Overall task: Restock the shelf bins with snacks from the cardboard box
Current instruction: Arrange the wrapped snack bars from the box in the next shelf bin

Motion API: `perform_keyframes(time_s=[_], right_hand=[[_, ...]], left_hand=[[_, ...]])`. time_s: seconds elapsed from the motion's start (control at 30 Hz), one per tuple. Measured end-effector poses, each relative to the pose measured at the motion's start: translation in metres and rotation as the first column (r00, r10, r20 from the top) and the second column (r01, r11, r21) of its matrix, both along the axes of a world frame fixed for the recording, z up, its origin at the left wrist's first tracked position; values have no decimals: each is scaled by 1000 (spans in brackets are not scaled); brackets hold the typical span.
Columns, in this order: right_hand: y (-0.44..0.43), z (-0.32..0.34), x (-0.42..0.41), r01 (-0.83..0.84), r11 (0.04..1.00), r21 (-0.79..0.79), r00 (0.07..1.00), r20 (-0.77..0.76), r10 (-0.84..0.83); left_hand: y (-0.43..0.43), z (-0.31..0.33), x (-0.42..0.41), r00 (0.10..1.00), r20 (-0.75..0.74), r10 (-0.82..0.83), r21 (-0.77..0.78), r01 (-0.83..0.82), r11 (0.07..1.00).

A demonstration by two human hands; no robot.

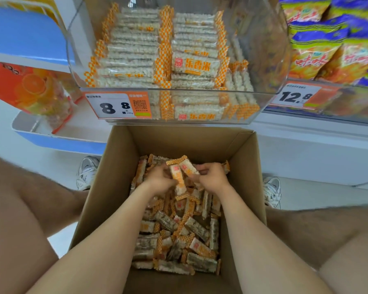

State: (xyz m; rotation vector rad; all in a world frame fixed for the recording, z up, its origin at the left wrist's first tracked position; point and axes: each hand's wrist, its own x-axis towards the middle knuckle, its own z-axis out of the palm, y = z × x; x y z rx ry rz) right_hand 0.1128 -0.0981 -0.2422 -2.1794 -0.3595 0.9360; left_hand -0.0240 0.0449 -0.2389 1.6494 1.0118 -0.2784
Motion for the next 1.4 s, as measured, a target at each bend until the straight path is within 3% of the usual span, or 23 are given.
perform_keyframes(time_s=[0.1, 0.2, 0.6, 0.83, 1.0, 1.13, 1.3, 1.4], right_hand=[[-6, 26, 1, -1, 999, 54, 994, -105, 7], [-15, 58, -2, 28, 994, 104, 990, -141, -13], [-38, 182, -26, -152, 954, 257, 988, 29, 150], [-34, 264, -36, -146, 836, 529, 980, 196, 47], [-23, 289, -47, -202, 770, 605, 951, 310, 6], [-11, 308, -39, -311, 750, 583, 915, 396, 72], [-3, 329, -26, -385, 731, 564, 898, 412, 154], [9, 331, -1, -388, 786, 481, 851, 515, 106]], left_hand=[[0, 33, -2, 993, 75, 89, -189, -74, 979], [-3, 68, -8, 985, 153, 85, -254, -44, 966], [-13, 199, -36, 944, 307, -124, -137, 173, 975], [-13, 281, -38, 845, 533, -46, 85, 1, 996], [-19, 321, -39, 723, 690, 29, -33, -8, 999], [-12, 330, -31, 706, 705, -76, 171, -66, 983], [8, 328, -15, 690, 723, -40, 143, -92, 985], [18, 319, -6, 780, 612, -134, 427, -183, 885]])
